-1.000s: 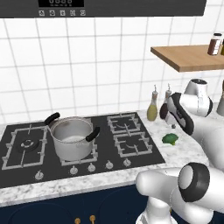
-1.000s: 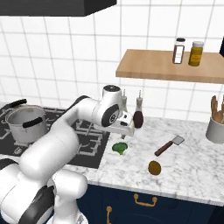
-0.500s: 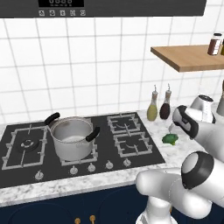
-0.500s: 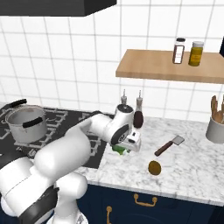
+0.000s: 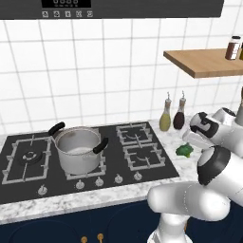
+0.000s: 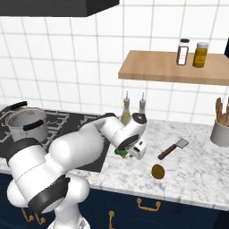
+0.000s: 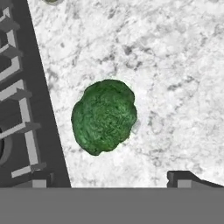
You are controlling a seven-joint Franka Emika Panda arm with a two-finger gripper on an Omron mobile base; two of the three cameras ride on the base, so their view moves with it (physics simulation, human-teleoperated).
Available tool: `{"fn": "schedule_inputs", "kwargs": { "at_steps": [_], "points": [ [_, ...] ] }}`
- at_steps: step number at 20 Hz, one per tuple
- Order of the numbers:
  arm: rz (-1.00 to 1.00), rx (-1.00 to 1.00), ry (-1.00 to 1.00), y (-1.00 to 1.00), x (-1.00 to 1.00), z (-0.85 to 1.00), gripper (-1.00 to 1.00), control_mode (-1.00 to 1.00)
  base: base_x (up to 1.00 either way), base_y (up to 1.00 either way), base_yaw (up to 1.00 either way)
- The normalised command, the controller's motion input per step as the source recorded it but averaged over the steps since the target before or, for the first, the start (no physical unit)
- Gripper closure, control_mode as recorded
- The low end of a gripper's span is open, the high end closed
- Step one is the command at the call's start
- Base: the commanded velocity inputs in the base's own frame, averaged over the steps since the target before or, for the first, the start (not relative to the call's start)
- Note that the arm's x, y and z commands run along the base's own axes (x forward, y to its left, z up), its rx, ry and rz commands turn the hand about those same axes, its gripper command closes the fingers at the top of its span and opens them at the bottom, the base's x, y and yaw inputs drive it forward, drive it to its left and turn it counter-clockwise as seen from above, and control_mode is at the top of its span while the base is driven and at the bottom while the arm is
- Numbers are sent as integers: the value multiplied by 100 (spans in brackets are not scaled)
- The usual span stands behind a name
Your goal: Put the avocado and broccoli in the pot. Retrieve the spatula and lightly stir the vegetables in the pot.
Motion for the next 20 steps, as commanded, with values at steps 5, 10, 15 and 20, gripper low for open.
{"fn": "schedule_inputs", "kwargs": {
  "at_steps": [5, 10, 15, 20],
  "points": [
    [-15, 7, 0, 0, 42, -28, -100, -100, 0, 0, 0],
    [-15, 2, 0, -8, 30, -34, -100, -100, 0, 0, 0],
    [-9, 2, -5, 6, 9, -16, -100, -100, 0, 0, 0],
    [-7, 2, -9, 32, 0, -2, -100, -100, 0, 0, 0]
  ]
}}
